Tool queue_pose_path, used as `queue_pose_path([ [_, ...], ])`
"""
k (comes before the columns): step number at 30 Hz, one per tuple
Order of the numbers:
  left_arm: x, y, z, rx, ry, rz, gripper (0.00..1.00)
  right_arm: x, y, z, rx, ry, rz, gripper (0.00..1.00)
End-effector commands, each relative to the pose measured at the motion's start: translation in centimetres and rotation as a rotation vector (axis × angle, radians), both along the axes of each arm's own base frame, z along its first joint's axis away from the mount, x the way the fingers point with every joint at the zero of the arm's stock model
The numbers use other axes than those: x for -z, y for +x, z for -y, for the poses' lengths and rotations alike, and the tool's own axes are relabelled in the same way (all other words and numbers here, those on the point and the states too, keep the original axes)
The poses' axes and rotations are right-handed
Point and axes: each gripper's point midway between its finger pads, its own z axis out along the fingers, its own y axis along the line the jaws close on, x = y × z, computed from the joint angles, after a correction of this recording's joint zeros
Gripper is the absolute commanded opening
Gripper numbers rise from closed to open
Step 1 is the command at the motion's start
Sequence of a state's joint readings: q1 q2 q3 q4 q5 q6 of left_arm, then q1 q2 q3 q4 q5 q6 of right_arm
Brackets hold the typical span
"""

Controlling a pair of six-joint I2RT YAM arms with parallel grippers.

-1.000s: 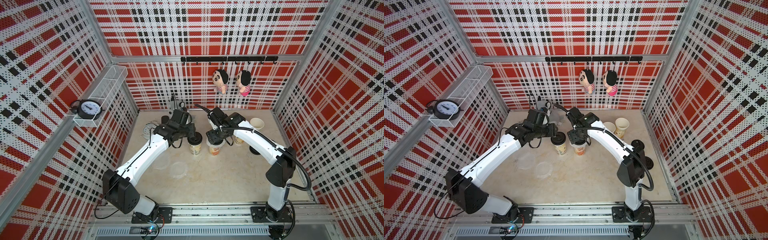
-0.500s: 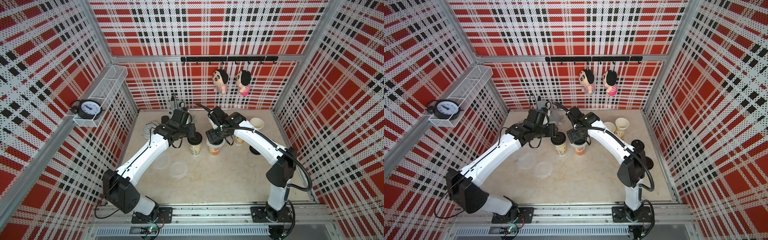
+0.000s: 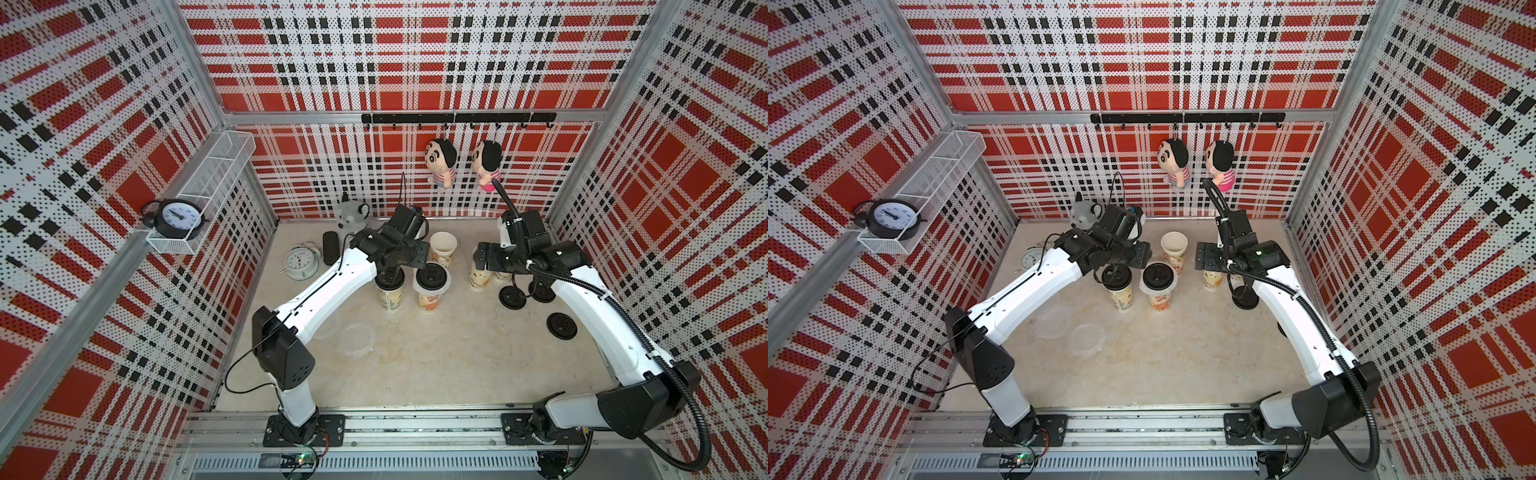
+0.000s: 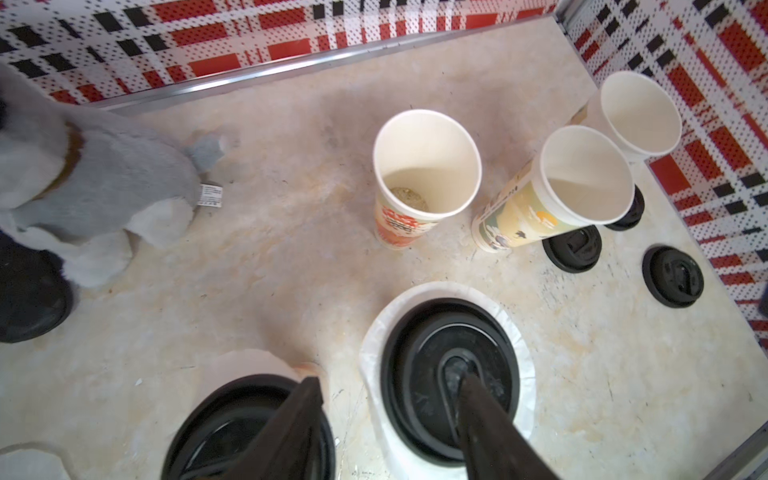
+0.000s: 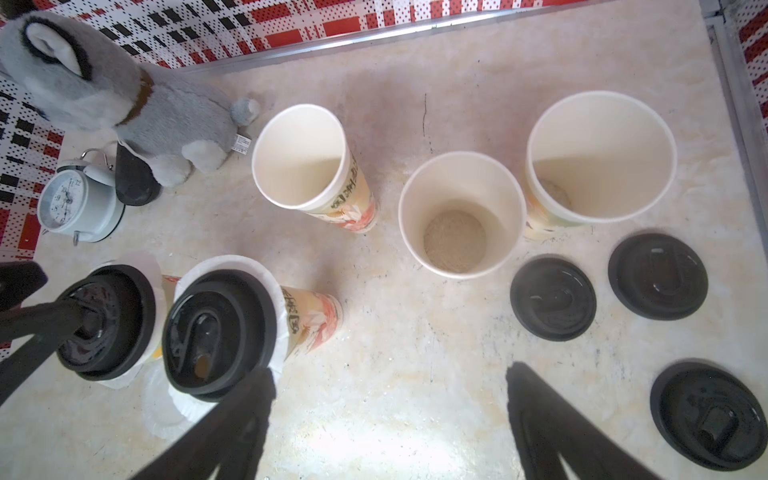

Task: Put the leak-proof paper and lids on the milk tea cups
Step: Secure the cup lid on the cup.

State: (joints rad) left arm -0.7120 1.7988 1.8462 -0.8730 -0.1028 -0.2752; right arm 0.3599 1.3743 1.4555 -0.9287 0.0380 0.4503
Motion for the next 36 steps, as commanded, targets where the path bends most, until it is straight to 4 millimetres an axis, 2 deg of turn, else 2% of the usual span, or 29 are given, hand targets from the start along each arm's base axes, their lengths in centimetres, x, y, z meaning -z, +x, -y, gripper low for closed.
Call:
queue_pose_path([
  [1, 1.4, -0.5, 0.4, 0.033, 0.084, -0.031, 0.57, 1.5, -0.6, -0.4, -0.011, 0.045, -0.025, 0.91],
  [5, 3.0, -0.7, 1.2, 0.042, 0.137, -0.060, 0.56, 2.9, -1.3, 0.2, -0.003, 0.056, -0.046, 0.90],
  [10, 3.9, -0.7, 1.3, 0.032, 0.174, -0.073, 0.56, 3.8, -1.8, 0.2, -0.005, 0.071, -0.057, 0.90],
  [36, 5.2, -1.0, 1.7, 0.028, 0.208, -0.092, 0.55, 4.8, -1.7, 0.1, -0.012, 0.070, -0.074, 0.90],
])
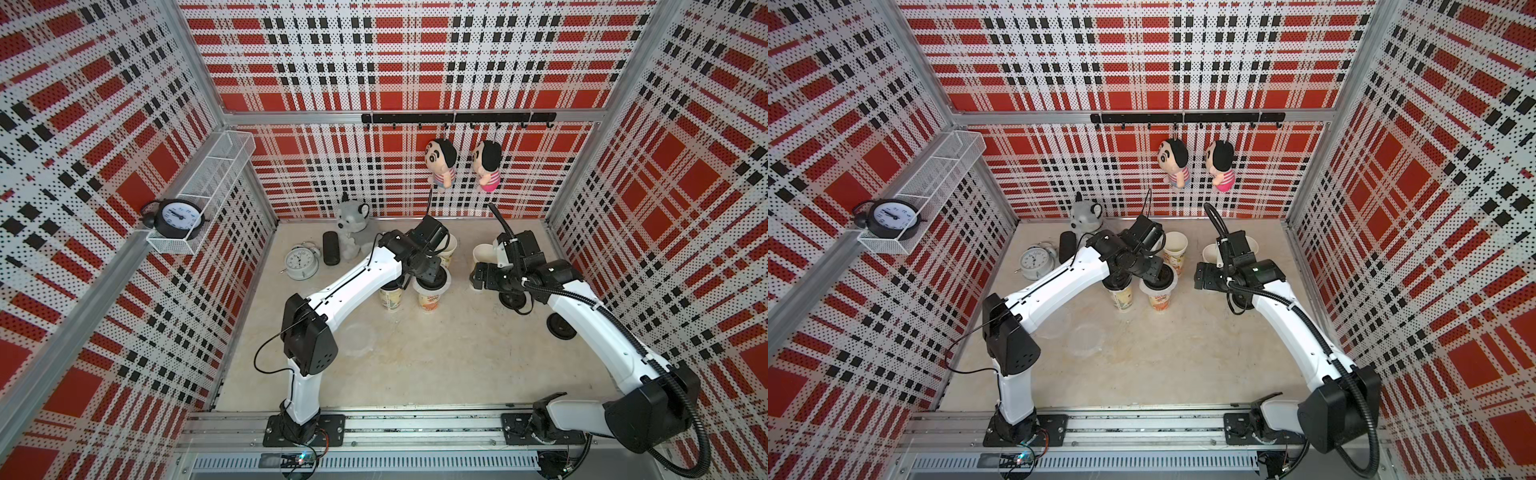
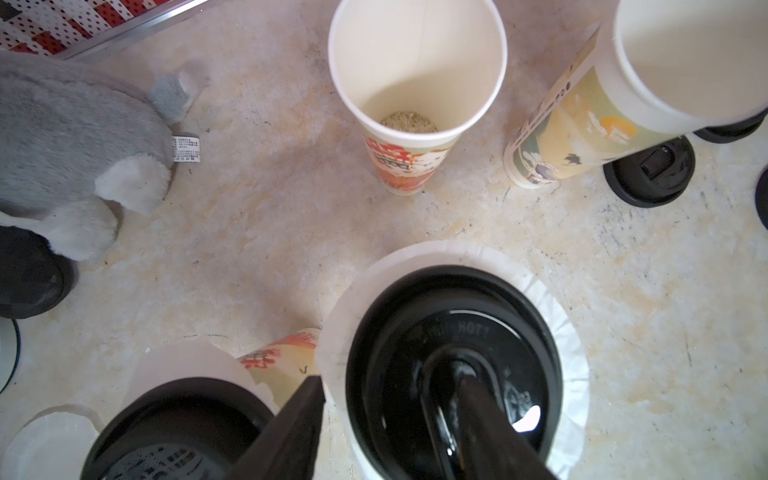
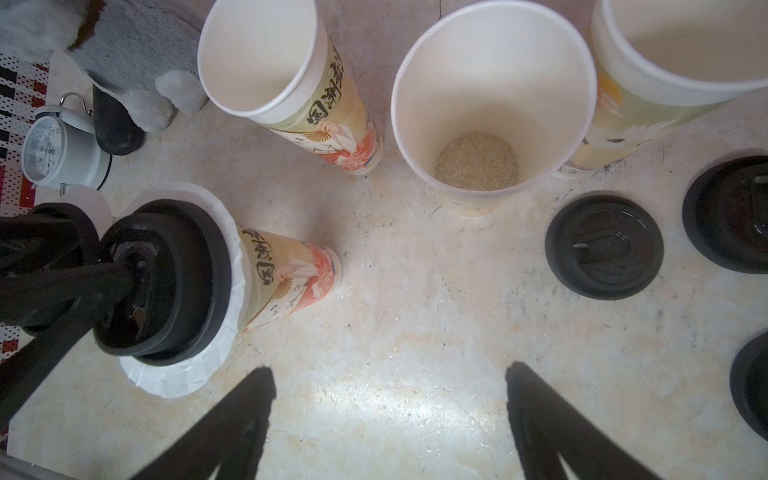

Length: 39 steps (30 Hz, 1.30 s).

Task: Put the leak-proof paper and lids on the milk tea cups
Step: Secure the cup lid on the cup.

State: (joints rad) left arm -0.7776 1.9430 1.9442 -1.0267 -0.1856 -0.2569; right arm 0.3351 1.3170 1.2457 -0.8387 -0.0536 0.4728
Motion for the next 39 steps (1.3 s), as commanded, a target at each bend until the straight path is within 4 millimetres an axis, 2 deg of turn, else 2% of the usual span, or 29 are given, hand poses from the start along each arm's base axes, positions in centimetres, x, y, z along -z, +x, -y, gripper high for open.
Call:
queue_pose_path([
  [1, 0.3, 0.1, 0.3, -0.002, 0.015, 0.004, 0.55, -0.2, 0.1, 0.2, 0.006, 0.012, 0.014, 0.90],
  [27, 2.7, -1.2, -1.0, -0.015, 0.083, -0.040, 0.54, 0.4, 0.5, -0.6, -0.018, 0.031, 0.000, 0.89],
  [34, 3.2, -1.6, -1.1, -0.019, 0.092, -0.048, 0.54, 1.3, 1.0, -2.5, -0.061, 0.063, -0.023, 0.85],
  [39, 3.7, -2.0, -1.1, -0.020, 0.096, -0.057, 0.54, 2.0, 1.8, -5.4, -0.111, 0.073, -0.039, 0.77],
])
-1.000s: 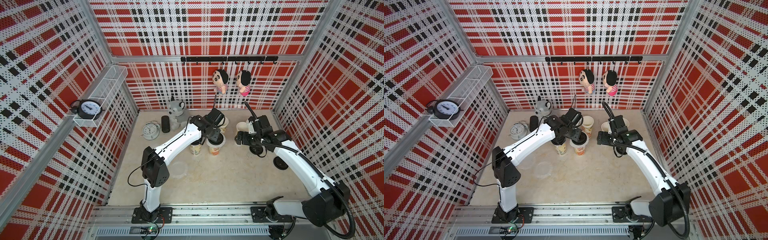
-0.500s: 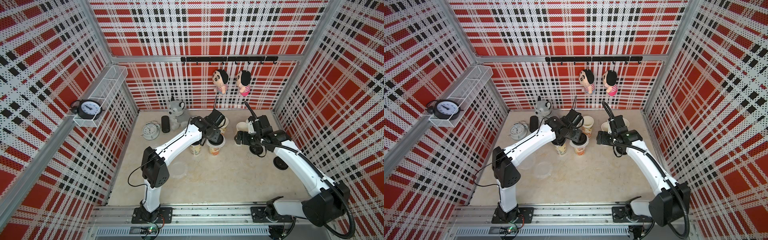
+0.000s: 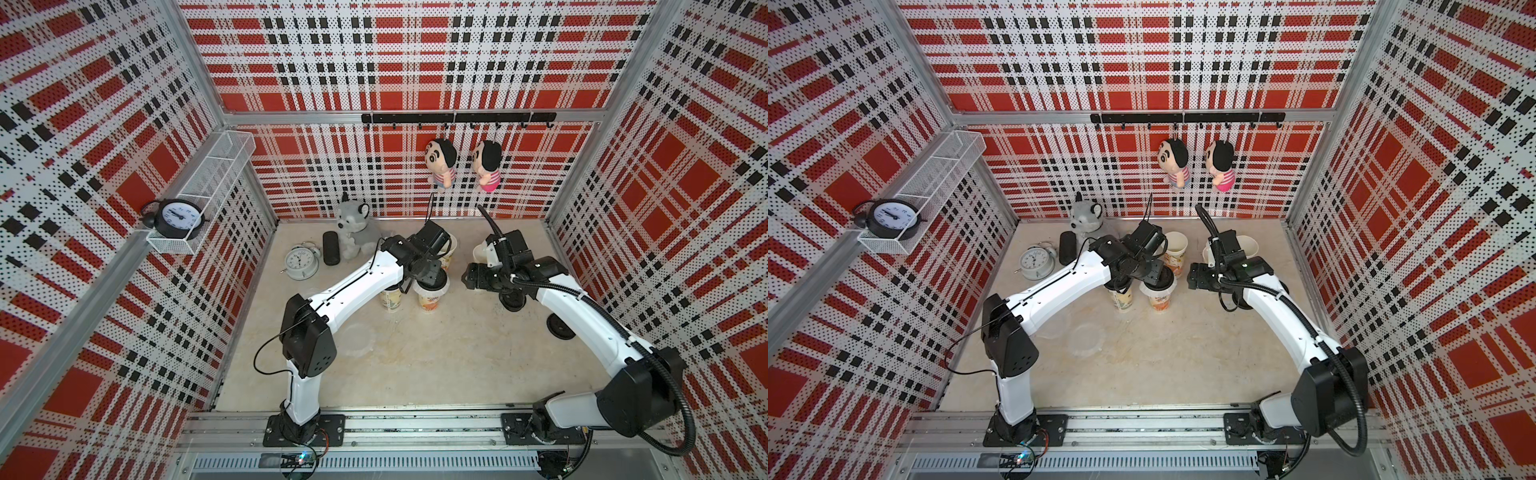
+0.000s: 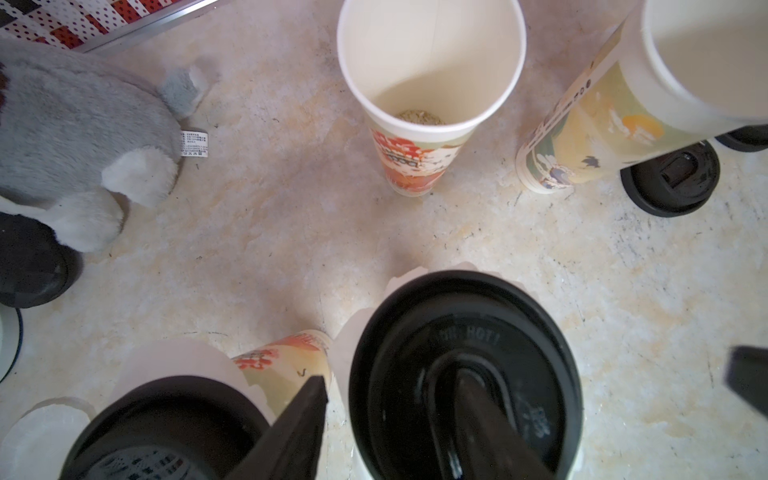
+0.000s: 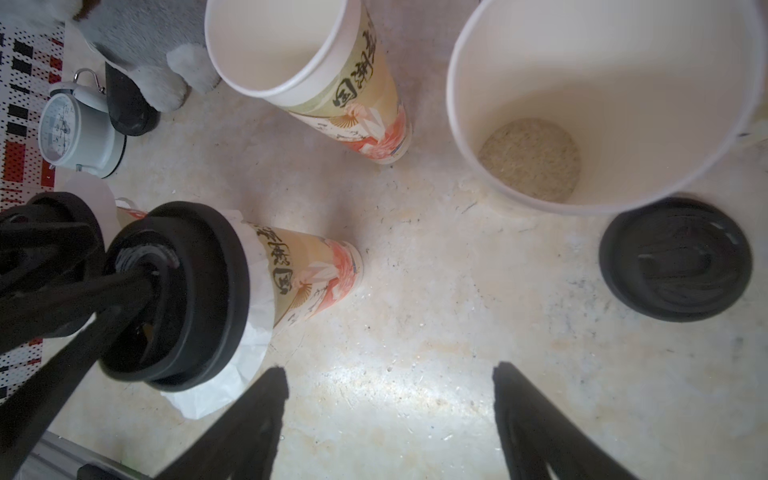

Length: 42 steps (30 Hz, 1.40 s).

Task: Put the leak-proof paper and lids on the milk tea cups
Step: Secure the cup lid on the cup.

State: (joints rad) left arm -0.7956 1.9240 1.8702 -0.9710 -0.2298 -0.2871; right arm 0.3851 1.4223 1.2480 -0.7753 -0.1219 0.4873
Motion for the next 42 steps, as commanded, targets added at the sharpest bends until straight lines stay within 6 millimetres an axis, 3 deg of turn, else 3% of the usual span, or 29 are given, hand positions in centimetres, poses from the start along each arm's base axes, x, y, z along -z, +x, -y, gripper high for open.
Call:
queue_pose_path([
  [1, 2.8, -1.8, -1.1, 0.010, 0.085, -0.081, 0.54, -0.5, 1.1, -2.2, -0.033, 0.035, 0.022, 0.75],
  [6, 3.1, -2.1, -1.2, 0.007, 0.085, -0.083, 0.54, -0.6, 1.8, -3.5, -0.043, 0.056, 0.026, 0.67],
  [15, 3.5, -2.3, -1.4, 0.003, 0.084, -0.086, 0.54, -1.6, 2.0, -4.1, -0.044, 0.069, 0.048, 0.64],
  [27, 3.6, -2.4, -1.4, 0.005, 0.073, -0.084, 0.53, -0.3, 2.1, -5.5, -0.066, 0.066, 0.019, 0.62],
  [35, 3.8, -2.4, -1.2, 0.009, 0.067, -0.085, 0.53, 1.7, 1.5, -4.6, -0.045, 0.018, -0.019, 0.61],
  [42, 3.8, -2.6, -1.3, 0.010, 0.063, -0.086, 0.53, 5.2, -0.3, -2.5, -0.009, -0.065, -0.085, 0.60],
])
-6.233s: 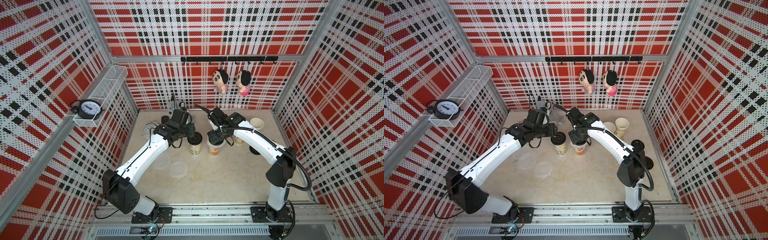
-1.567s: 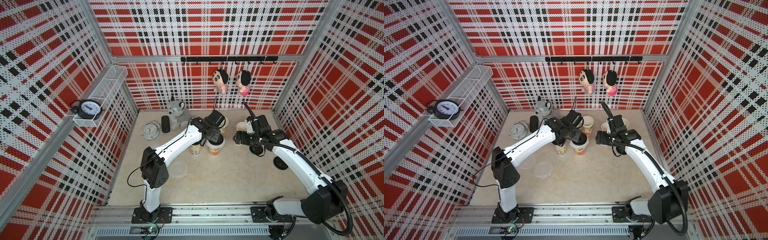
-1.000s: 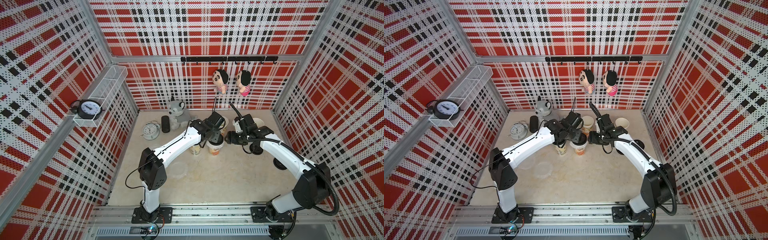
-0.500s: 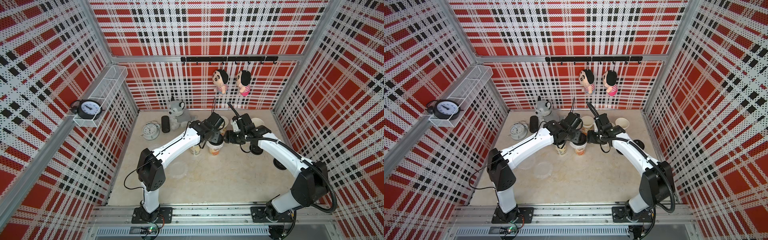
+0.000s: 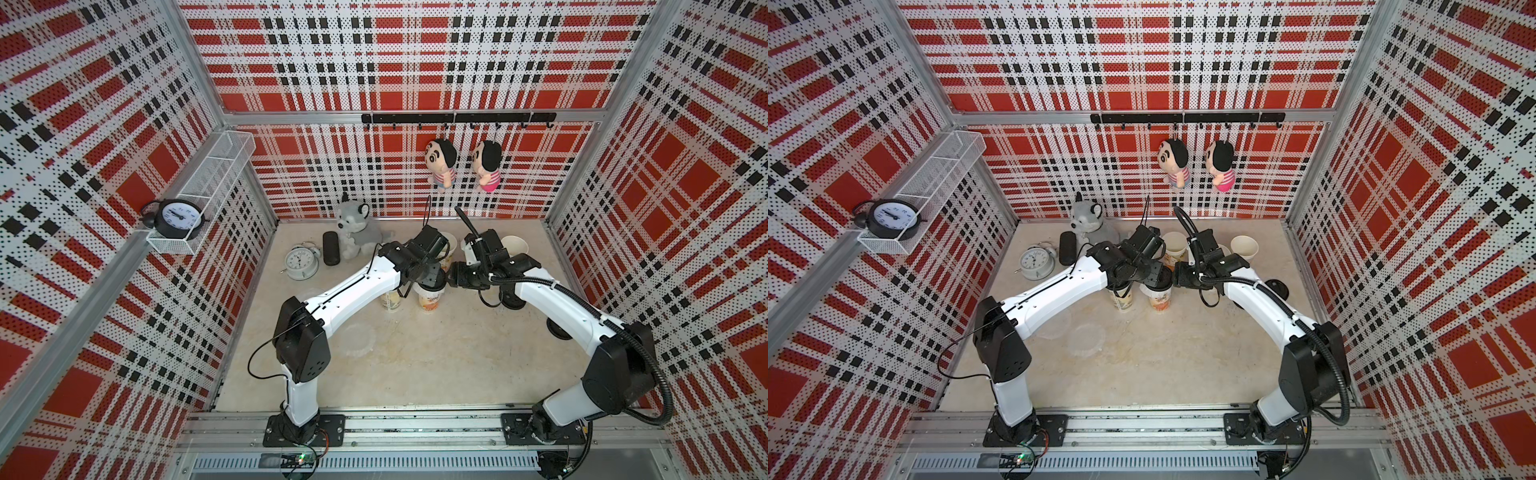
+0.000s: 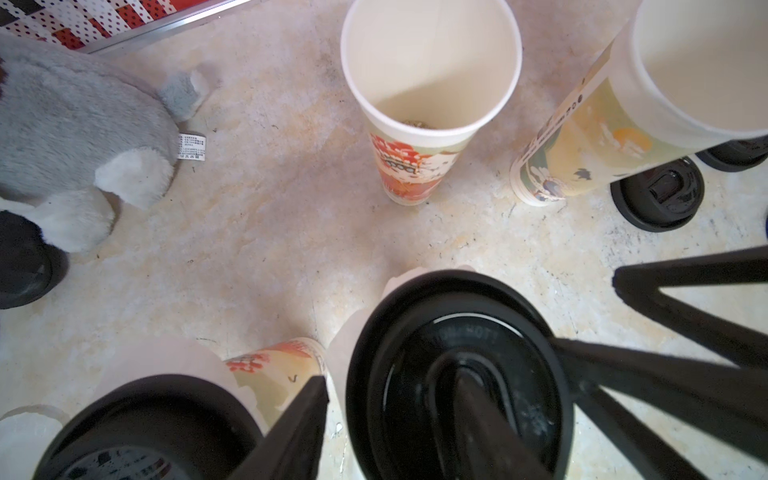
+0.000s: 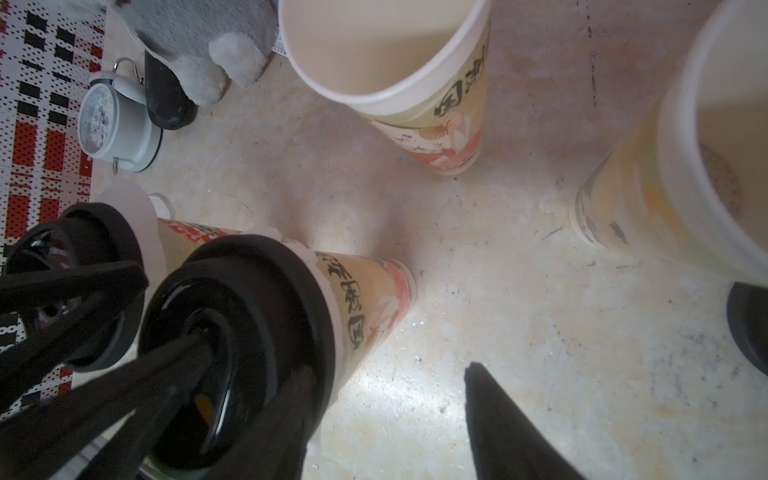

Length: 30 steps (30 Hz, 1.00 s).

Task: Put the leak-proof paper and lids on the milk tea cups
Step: Secure the cup lid on the cup.

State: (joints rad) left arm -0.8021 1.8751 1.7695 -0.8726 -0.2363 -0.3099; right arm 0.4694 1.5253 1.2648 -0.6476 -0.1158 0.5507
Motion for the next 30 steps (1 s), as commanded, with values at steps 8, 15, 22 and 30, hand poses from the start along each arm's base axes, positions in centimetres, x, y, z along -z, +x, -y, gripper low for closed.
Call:
queue_pose_path([
  [8, 3.7, -2.5, -1.4, 0.027, 0.106, -0.119, 0.53, 5.4, -3.0, 2.4, 0.054, -0.112, -0.140, 0.61],
  [15, 3.9, -2.4, -1.5, 0.026, 0.107, -0.121, 0.53, 0.7, -1.3, 1.6, 0.051, -0.067, -0.029, 0.62],
  [22, 4.1, -2.4, -1.5, 0.025, 0.100, -0.122, 0.53, -4.3, -0.1, 0.1, 0.017, 0.026, 0.073, 0.62],
  [30, 4.0, -2.3, -1.3, 0.029, 0.091, -0.121, 0.53, -3.6, 0.7, -2.4, -0.029, 0.102, 0.044, 0.63],
])
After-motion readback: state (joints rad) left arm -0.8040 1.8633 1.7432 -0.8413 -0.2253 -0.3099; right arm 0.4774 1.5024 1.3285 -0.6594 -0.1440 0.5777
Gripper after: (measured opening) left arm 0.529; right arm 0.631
